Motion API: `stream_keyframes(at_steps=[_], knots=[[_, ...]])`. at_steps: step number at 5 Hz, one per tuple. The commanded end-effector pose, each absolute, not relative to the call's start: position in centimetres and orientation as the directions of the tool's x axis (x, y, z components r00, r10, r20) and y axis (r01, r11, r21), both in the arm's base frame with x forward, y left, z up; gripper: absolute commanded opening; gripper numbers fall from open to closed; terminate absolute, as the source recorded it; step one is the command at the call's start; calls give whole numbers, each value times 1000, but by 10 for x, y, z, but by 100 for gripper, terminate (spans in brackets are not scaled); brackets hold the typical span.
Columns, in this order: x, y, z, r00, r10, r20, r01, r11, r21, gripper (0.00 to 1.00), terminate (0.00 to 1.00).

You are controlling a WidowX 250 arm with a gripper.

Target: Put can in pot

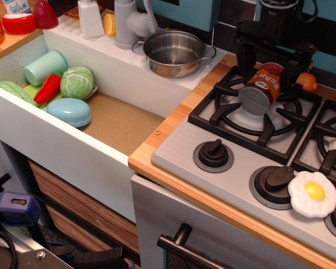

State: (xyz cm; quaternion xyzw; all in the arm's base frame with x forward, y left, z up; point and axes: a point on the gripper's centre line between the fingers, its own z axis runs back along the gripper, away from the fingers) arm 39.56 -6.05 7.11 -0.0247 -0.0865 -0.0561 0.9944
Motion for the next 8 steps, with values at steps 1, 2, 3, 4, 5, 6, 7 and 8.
stream_keyframes(at_steps=[1, 2, 3, 4, 5, 6, 7, 8], knots=[[414, -59, 73, 967, -93, 236, 110, 992, -62, 100, 0], [418, -60, 66, 970, -81, 231, 98, 993, -64, 100, 0], [419, -63, 60, 969, -52, 241, 70, 995, -65, 0, 0], [420, -62, 69, 968, -62, 243, 67, 998, -14, 0, 0], [418, -26, 101, 972, -97, 216, 72, 990, 119, 0, 0], [414, 17, 117, 964, -130, 231, 76, 970, 229, 0, 0], [424, 59, 111, 947, -182, 263, 109, 956, 272, 0, 0], [437, 88, 104, 924, -239, 298, 152, 946, 288, 0, 0]])
